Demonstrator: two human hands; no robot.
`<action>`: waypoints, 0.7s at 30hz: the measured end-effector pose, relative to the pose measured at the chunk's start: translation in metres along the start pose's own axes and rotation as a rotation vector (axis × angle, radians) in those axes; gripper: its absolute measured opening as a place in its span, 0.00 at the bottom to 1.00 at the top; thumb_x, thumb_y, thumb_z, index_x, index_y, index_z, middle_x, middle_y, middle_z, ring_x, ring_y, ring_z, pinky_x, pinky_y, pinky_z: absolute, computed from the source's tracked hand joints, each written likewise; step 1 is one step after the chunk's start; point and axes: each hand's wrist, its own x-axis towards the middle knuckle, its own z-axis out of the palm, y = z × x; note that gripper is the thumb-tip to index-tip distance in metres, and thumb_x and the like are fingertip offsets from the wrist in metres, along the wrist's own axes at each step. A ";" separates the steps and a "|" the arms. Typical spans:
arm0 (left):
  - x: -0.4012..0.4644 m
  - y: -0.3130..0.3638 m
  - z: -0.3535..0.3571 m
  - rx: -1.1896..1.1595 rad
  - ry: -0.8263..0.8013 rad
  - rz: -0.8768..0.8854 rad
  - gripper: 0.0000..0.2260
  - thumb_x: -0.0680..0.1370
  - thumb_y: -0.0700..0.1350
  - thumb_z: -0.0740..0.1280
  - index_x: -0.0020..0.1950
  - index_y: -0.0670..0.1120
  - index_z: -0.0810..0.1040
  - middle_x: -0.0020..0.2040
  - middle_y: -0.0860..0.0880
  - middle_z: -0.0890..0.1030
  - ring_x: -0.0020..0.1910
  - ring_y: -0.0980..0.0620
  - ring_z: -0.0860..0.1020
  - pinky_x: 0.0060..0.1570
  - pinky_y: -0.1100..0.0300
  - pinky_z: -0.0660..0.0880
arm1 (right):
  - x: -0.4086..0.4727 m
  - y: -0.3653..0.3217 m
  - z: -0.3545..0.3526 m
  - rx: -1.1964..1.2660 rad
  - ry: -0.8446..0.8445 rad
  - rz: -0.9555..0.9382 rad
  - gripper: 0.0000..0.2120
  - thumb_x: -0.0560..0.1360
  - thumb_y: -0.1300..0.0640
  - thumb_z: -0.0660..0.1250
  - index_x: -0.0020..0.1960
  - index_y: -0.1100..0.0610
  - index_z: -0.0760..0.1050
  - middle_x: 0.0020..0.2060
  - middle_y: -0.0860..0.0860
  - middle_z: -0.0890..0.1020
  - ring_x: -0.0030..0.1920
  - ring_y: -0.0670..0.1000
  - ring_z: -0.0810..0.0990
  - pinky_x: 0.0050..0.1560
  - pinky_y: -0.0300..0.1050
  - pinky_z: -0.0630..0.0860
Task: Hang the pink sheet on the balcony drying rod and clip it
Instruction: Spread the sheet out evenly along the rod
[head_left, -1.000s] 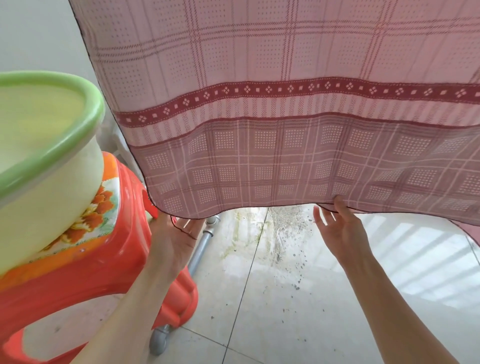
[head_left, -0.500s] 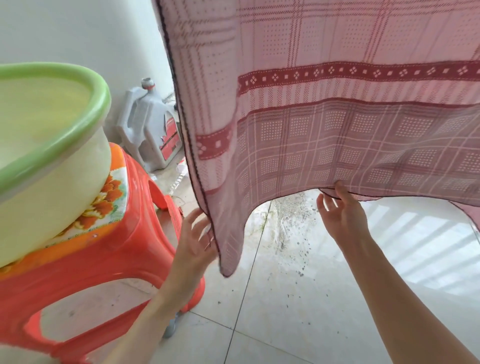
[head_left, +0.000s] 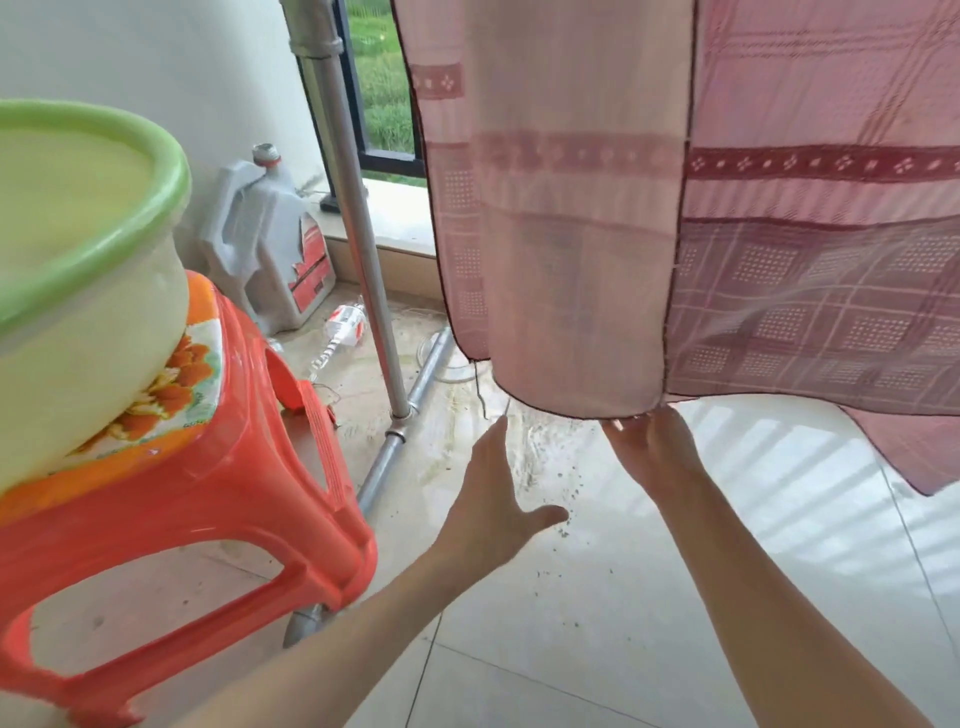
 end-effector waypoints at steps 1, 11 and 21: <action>0.008 0.005 0.004 0.002 -0.025 -0.024 0.49 0.68 0.52 0.74 0.75 0.46 0.43 0.76 0.50 0.49 0.75 0.54 0.51 0.70 0.61 0.52 | -0.002 -0.002 0.001 0.031 -0.020 0.000 0.18 0.77 0.67 0.57 0.37 0.55 0.79 0.34 0.46 0.83 0.42 0.45 0.80 0.46 0.42 0.76; 0.060 0.050 0.034 -1.108 -0.417 -0.252 0.32 0.70 0.65 0.61 0.71 0.54 0.62 0.75 0.51 0.59 0.75 0.53 0.54 0.72 0.44 0.49 | -0.025 -0.026 -0.010 -0.192 -0.100 0.080 0.08 0.76 0.67 0.60 0.45 0.58 0.76 0.43 0.51 0.81 0.47 0.50 0.79 0.60 0.49 0.71; 0.081 0.079 0.065 -1.528 0.164 -0.276 0.04 0.78 0.43 0.62 0.45 0.49 0.75 0.37 0.55 0.82 0.40 0.58 0.80 0.45 0.59 0.74 | -0.044 -0.088 -0.064 0.241 -0.102 0.033 0.21 0.52 0.55 0.82 0.41 0.54 0.79 0.45 0.50 0.81 0.55 0.52 0.78 0.61 0.56 0.72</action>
